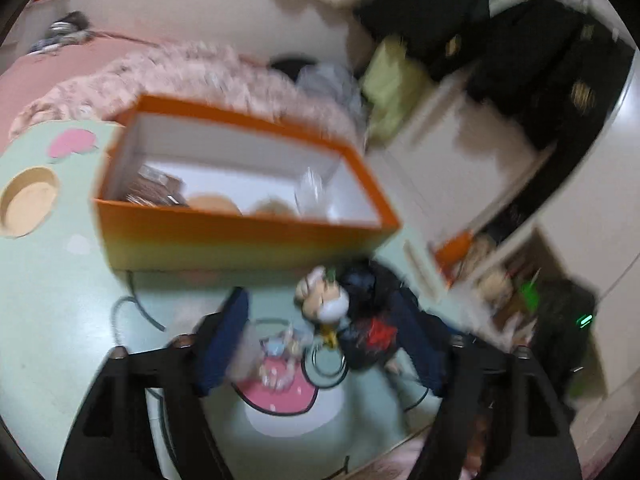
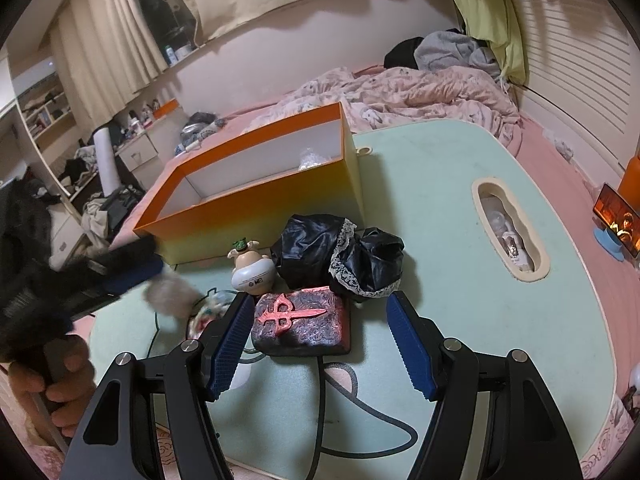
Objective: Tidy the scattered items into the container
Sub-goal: 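Grasp the bead bracelet in the box with the left gripper, set it on the table, then grasp the clear plastic bag in the box with the right gripper, set it on the table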
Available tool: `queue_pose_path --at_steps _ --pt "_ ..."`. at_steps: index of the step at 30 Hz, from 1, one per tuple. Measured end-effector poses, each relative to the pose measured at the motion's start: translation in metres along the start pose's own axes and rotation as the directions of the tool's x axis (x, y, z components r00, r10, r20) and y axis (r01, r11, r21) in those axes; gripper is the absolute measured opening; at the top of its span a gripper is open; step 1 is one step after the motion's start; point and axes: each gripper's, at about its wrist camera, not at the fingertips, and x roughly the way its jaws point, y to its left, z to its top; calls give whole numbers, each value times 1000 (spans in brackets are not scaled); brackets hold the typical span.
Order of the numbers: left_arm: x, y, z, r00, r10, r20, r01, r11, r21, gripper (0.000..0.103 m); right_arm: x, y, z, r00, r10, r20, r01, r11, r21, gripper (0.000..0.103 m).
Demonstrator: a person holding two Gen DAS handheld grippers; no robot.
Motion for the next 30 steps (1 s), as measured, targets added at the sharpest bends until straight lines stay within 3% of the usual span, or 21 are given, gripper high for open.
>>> queue_pose_path --at_steps 4,9,14,15,16,19,21,23,26,30 --pt "-19 8 5 999 31 37 -31 999 -15 76 0 0 0 1000 1 0 -1 1000 -2 69" --pt "-28 8 1 992 95 79 -99 994 37 76 -5 6 10 1000 21 21 -20 999 -38 69" --pt "-32 13 -2 993 87 85 -90 995 30 76 -13 34 64 995 27 100 -11 987 -161 64" --pt "-32 13 -2 994 78 81 -80 996 27 76 -8 42 81 996 9 94 10 980 -197 63" --pt "-33 14 -2 994 73 79 -75 997 26 76 2 50 98 997 -18 72 34 971 -235 52" --pt "-37 12 -2 994 76 83 -79 996 37 76 50 77 137 991 -123 -58 95 930 -354 42" --pt "-38 11 -2 993 75 87 -79 996 40 76 91 90 148 965 -213 -152 128 892 -434 39" --pt "-40 11 -3 994 61 90 -65 997 43 76 123 91 151 925 -316 -213 186 862 -473 39" --pt "-40 11 -4 994 57 97 -62 997 46 76 152 86 146 893 -353 -280 197 865 -462 39" --pt "-38 11 -5 995 56 85 -60 997 43 76 184 76 134 823 -450 -348 254 838 -483 39"
